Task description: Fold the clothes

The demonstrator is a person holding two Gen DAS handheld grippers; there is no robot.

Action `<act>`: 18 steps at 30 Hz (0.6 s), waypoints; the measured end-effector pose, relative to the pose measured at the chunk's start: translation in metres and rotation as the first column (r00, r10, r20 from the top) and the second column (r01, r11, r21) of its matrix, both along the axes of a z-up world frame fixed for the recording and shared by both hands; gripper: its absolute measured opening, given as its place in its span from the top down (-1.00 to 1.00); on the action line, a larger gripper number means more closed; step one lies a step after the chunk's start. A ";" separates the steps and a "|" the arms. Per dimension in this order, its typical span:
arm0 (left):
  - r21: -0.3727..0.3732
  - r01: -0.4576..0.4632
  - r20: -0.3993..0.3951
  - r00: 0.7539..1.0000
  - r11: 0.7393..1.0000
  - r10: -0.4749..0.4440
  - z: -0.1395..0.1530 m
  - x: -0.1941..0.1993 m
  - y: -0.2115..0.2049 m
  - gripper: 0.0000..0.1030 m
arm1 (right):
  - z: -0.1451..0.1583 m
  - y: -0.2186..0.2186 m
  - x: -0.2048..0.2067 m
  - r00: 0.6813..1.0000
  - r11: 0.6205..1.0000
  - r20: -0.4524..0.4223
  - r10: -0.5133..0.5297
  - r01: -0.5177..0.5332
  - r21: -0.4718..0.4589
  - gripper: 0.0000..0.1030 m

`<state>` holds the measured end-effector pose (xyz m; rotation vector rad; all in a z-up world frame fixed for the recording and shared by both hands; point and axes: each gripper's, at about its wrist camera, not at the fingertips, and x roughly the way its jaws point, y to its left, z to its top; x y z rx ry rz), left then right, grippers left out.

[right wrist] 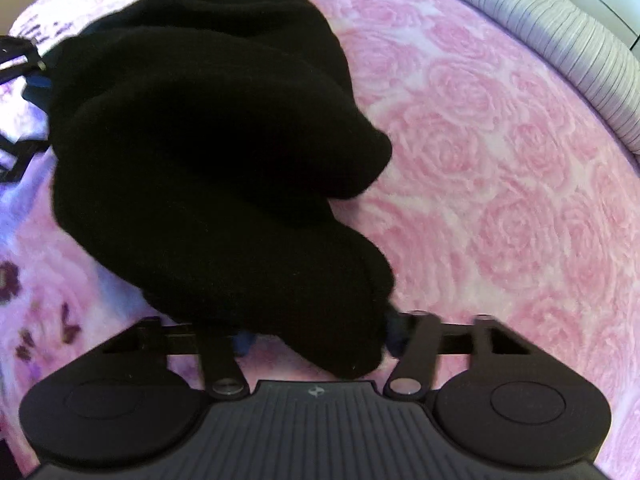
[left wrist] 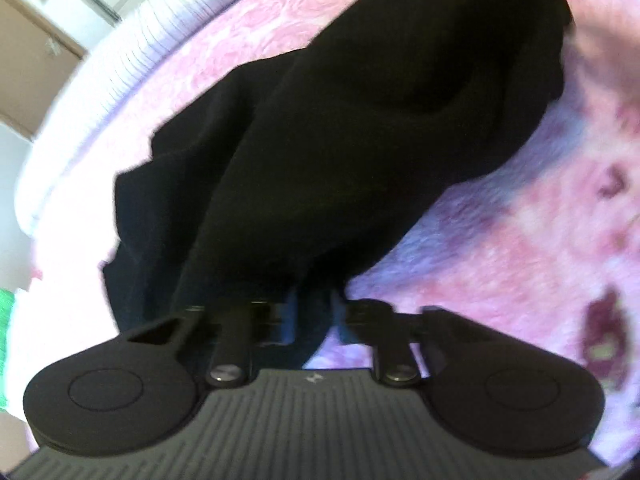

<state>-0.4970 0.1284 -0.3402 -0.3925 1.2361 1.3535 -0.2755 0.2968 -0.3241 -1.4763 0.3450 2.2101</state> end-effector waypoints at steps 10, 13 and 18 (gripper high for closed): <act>-0.025 -0.105 0.263 0.959 0.994 0.108 0.083 -0.008 -0.030 0.79 | 0.095 -0.047 0.003 0.970 0.997 -0.234 -0.059 0.045 -0.064 0.67; -0.062 -0.179 0.398 0.898 0.982 0.189 0.111 -0.013 -0.036 0.59 | 0.120 -0.068 -0.013 0.960 0.999 -0.278 -0.020 0.007 -0.048 0.67; -0.144 -0.255 0.465 0.836 0.956 0.293 0.120 -0.017 -0.031 0.42 | 0.108 -0.100 -0.033 0.979 0.994 -0.202 0.025 -0.046 -0.101 0.67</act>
